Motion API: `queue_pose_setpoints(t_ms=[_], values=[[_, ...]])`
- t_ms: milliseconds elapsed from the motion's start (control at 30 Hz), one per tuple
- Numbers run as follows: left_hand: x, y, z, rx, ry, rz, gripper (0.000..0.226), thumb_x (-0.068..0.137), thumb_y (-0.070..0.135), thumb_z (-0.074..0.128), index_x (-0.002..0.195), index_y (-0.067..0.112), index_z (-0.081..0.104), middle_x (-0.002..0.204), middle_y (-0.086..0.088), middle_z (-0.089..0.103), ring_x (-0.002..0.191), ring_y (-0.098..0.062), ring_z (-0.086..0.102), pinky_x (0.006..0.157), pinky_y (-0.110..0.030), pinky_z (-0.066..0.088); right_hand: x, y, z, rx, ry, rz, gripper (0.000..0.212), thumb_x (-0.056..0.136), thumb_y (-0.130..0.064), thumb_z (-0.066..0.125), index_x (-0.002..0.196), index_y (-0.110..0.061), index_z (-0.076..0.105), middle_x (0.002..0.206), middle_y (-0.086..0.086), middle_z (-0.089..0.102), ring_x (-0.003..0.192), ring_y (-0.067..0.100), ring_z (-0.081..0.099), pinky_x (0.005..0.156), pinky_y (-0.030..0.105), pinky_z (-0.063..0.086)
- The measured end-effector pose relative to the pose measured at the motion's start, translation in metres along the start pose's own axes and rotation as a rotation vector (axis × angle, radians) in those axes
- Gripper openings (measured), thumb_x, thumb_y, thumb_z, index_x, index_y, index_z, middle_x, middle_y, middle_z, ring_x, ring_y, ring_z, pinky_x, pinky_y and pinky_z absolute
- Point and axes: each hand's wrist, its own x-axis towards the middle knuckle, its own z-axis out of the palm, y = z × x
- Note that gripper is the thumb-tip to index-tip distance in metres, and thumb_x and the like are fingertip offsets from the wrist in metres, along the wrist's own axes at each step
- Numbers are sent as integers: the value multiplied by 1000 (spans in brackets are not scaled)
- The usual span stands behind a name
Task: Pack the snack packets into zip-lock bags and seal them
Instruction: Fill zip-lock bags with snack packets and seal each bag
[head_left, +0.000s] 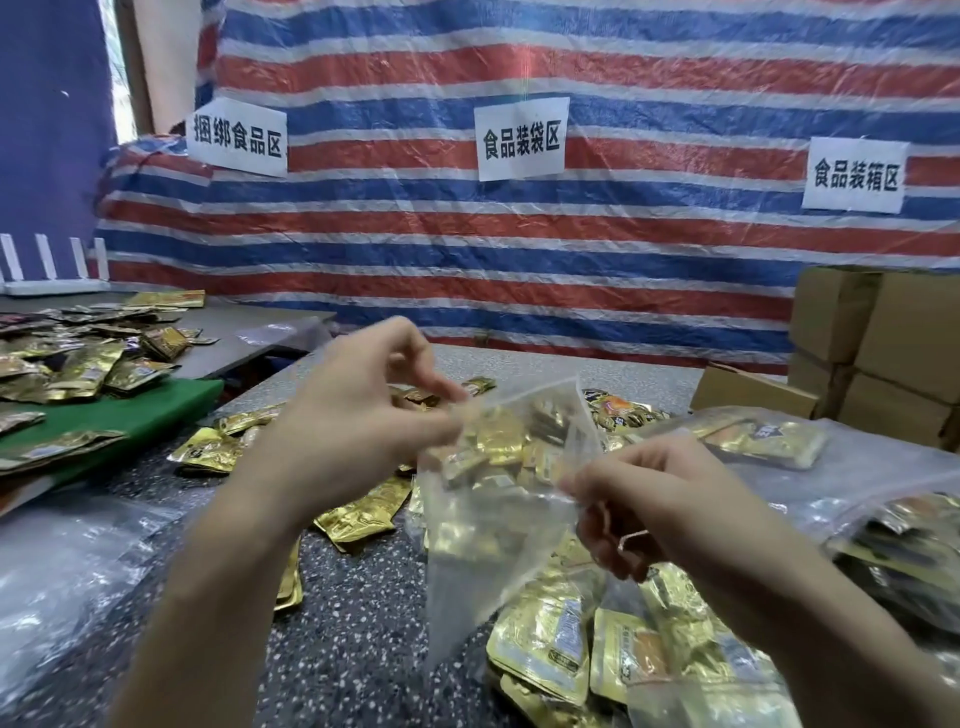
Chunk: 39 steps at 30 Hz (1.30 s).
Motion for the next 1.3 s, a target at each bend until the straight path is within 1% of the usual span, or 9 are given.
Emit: queue_pose_setpoints(t_ms=[133,233,333,600,800,1000,1100,1200,1300], values=[[2,-4,7,188,-264,141,32,84,-22,58,79,8,67,81,-6,73,71,-19,72,61,-27,58,-3,-4,-2,-107,64,-70,65,80,-70,60,49,-14,64,50,4,58,43,12,49,45,18,38],[2,-5,6,248,-432,155,35,88,-15,59,84,15,77,83,-2,75,76,-16,72,68,-27,58,-3,1,-16,-180,252,-266,46,80,-68,65,81,-23,72,79,-6,72,70,3,65,61,15,48],[3,-7,1,191,-510,129,34,89,-11,60,96,16,79,92,-5,76,82,-22,73,73,-34,61,-5,4,-24,-289,83,-269,30,79,-53,73,108,-46,68,112,-20,69,106,-3,64,86,28,54],[15,-23,-1,135,-145,196,36,88,-18,57,88,10,80,78,-1,76,72,-20,71,61,-24,58,-2,6,-15,-289,-93,-389,31,88,-19,75,111,-40,70,107,-9,73,103,12,69,87,34,58],[18,-28,-3,-54,-274,198,32,87,-19,55,95,2,78,86,-10,76,77,-25,71,63,-24,58,7,16,-4,-542,10,-444,25,92,-19,69,104,-41,70,111,-21,63,111,1,60,97,34,49],[35,-54,8,-396,-163,26,25,91,22,59,108,8,71,106,-14,74,94,-34,71,72,-31,61,3,13,-7,-401,-3,-401,10,88,-23,62,87,-29,69,94,-7,72,91,17,69,80,41,58],[48,-95,21,95,-107,-148,19,91,17,65,109,10,68,103,-9,72,93,-25,69,71,-20,55,-1,11,-12,-383,-23,-345,14,81,-24,57,83,-30,70,89,1,72,88,28,69,78,51,57],[45,-135,45,528,-297,-273,31,95,15,63,126,18,64,110,0,69,75,-1,59,63,-8,49,-2,8,-13,-422,-78,-296,17,77,-23,56,81,-29,71,87,3,71,83,27,67,80,52,56],[37,-165,69,560,-422,-328,55,94,42,63,145,31,46,133,-1,54,112,-11,55,101,-28,48,-5,5,-13,-470,-154,-227,17,79,-25,57,83,-30,72,89,0,71,86,15,67,83,47,56]])
